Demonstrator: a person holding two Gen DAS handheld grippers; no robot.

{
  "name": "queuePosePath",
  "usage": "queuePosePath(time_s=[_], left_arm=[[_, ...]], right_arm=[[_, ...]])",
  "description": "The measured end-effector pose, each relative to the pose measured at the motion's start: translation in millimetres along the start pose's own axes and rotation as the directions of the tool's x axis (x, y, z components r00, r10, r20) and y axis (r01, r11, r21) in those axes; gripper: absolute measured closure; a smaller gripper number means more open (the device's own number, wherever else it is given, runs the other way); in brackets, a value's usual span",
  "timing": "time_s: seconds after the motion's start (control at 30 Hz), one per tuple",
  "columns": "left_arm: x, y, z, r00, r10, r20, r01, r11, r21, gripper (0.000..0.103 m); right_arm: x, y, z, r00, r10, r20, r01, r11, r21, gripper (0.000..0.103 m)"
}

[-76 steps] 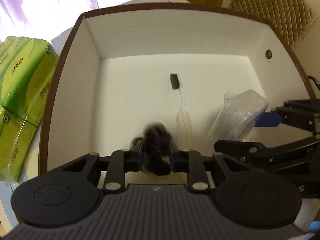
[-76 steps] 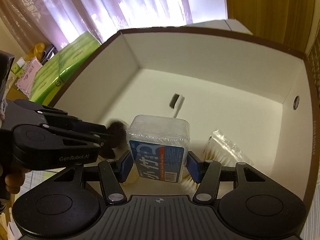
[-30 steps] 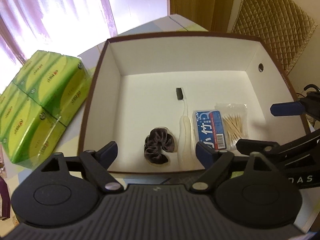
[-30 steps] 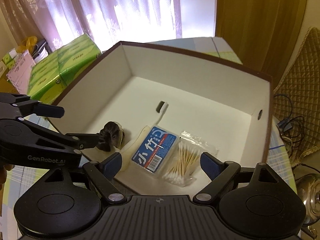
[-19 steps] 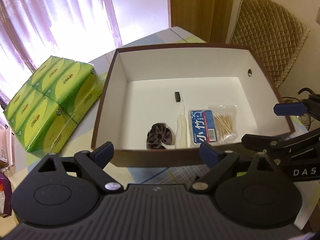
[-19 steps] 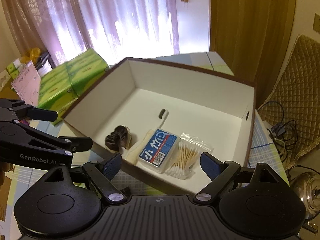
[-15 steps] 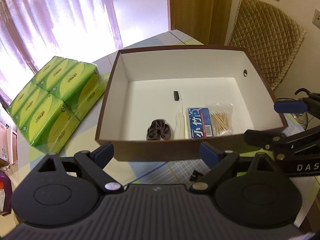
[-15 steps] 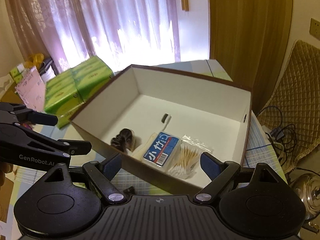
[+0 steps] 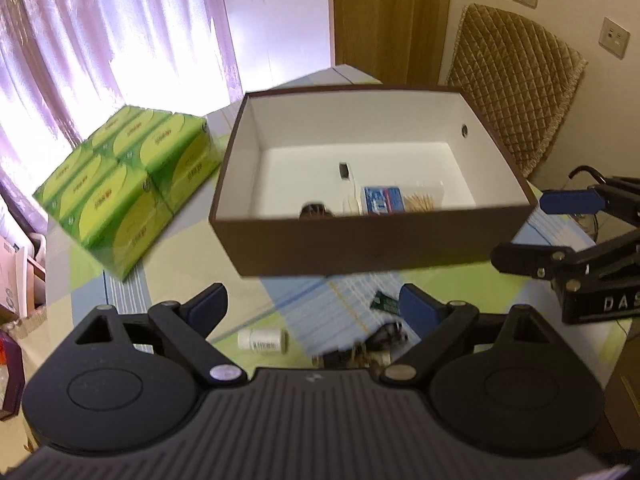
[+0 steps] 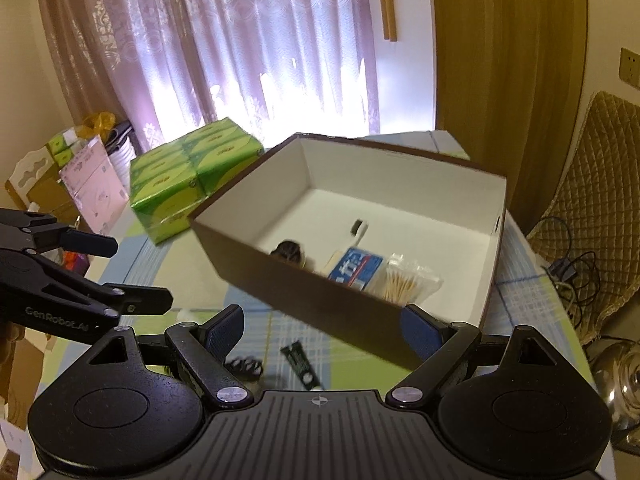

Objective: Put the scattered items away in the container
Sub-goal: 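Withdraw both tools from the box toward the remaining items, then grasp the striped hair clip with the left gripper while the right gripper grasps the red candy packet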

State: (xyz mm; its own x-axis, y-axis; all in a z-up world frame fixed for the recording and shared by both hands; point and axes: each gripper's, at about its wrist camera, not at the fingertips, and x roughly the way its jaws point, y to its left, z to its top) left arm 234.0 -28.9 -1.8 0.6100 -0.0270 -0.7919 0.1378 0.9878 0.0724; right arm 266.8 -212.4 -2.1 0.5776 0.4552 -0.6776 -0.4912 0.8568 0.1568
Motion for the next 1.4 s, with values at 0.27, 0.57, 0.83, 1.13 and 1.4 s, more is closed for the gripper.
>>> queuePosePath(time_s=[0.27,0.57,0.83,1.13,1.4], left_arm=[[-11,6,-51,1.000,-0.022,-0.008,0.022,0.999,-0.029,0.022],[-2,-4,-92,1.000,-0.020,-0.009,0.020,1.000,-0.005,0.037],[9,-12,-102,0.999,-0.041,-0.005,0.041,0.998,0.057,0.042],[27,-15,-98,0.999,-0.050,-0.017,0.051,0.990,0.129,0.045],[37,-9,-98,0.997,-0.054,-0.047,0.060,0.988,0.144,0.045]], right_arm=[[1,0,-31,0.998,0.031,-0.059,-0.030,0.999,0.014,0.012],[15,5,-58,0.988,0.083,-0.133,-0.076,0.995,0.058,0.012],[32,7,-70,0.972,0.134,-0.192,-0.112,0.986,0.120,0.012],[44,-10,-70,0.968,0.137,-0.212,-0.093,0.974,0.206,0.012],[57,-1,-69,0.948,0.236,-0.212,-0.183,0.954,0.239,0.013]])
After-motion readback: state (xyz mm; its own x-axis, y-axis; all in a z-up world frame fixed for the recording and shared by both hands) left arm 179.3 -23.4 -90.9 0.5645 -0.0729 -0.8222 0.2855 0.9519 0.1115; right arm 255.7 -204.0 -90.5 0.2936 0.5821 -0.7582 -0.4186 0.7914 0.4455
